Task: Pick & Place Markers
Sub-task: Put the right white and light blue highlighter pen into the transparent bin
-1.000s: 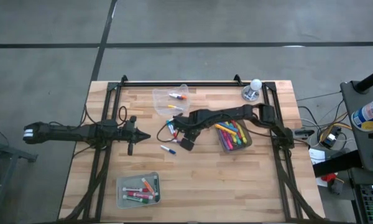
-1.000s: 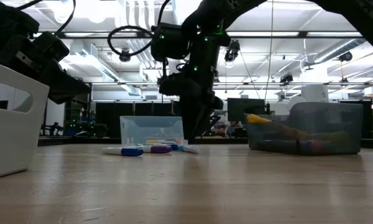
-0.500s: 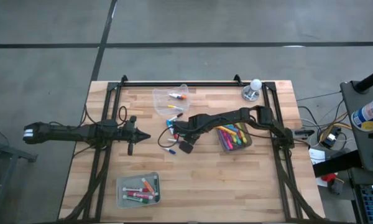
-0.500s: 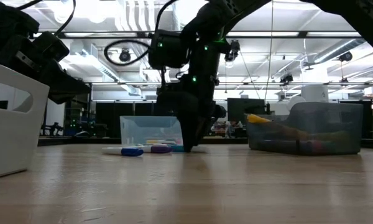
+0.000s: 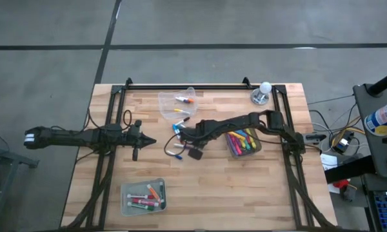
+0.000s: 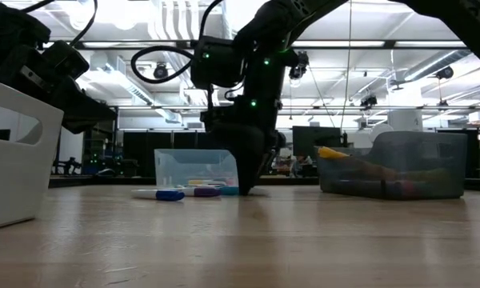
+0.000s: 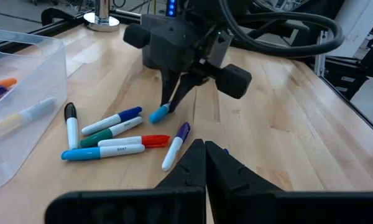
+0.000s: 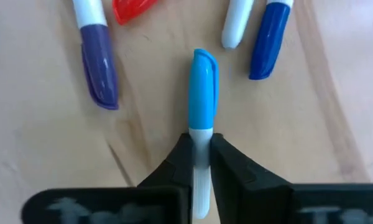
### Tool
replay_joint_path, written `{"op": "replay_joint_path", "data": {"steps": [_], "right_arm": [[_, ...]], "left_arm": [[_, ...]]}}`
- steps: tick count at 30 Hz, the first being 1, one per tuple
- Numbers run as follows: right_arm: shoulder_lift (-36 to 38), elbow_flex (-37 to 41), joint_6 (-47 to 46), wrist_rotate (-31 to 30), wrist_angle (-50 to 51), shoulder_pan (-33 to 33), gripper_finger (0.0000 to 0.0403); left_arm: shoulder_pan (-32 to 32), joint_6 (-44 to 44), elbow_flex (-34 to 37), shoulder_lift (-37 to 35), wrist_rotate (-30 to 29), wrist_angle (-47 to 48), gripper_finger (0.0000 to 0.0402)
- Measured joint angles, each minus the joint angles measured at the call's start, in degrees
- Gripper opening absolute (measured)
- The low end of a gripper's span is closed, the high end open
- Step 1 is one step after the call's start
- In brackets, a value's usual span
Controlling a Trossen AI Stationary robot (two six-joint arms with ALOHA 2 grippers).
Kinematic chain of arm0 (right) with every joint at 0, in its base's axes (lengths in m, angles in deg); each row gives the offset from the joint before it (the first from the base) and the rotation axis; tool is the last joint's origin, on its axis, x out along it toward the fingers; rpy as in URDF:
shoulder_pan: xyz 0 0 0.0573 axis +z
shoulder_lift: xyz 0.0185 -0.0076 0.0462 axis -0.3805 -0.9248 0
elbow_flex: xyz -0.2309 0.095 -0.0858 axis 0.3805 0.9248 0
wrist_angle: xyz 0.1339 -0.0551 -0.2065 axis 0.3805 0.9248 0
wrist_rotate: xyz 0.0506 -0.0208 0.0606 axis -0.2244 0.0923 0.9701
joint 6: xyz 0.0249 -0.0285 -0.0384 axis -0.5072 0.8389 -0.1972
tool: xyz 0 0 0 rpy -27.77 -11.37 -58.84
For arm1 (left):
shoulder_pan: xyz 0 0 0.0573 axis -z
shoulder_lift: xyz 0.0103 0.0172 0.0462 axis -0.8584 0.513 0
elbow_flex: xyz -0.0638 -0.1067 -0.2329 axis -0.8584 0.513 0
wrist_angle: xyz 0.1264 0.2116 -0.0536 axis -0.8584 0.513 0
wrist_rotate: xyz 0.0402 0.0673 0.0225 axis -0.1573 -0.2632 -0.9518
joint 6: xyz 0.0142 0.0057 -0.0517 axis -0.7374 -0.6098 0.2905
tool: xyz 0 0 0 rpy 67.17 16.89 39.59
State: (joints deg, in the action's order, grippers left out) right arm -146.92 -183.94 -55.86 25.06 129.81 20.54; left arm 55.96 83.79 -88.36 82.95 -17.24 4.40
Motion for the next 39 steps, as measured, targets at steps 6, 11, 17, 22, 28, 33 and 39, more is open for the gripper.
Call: {"op": "replay_joint_path", "data": {"steps": [6,11,17,22,28,33,39], "right_arm": [[2.48,0.28,1.27,-2.37,0.51,-0.13,0.0026],[5.92,0.17,5.04,-8.33,-0.39,-0.11,0.0027],[9.6,0.09,14.8,-14.12,-10.52,-1.07,0.0027],[10.94,0.09,22.09,-14.15,-19.87,-3.12,0.0028],[11.4,0.09,24.95,-13.67,-29.21,-6.7,0.0028],[11.39,0.09,24.86,-12.91,-32.42,-9.85,0.0029],[11.37,0.09,19.15,-2.94,-32.91,-14.04,0.0029]], "left_arm": [[0.01,-0.01,0.0,0.0,0.0,0.0,0.0],[0.01,-0.01,-0.01,0.0,0.0,0.0,0.0],[0.0,0.0,0.0,0.0,0.0,0.0,0.0],[0.0,0.01,0.0,0.0,0.0,0.0,0.0],[0.0,0.0,-0.01,0.0,0.01,0.0,0.0],[0.0,-0.01,0.01,0.0,0.0,0.0,0.0],[0.0,0.01,-0.01,0.0,0.0,0.0,0.0]]}}
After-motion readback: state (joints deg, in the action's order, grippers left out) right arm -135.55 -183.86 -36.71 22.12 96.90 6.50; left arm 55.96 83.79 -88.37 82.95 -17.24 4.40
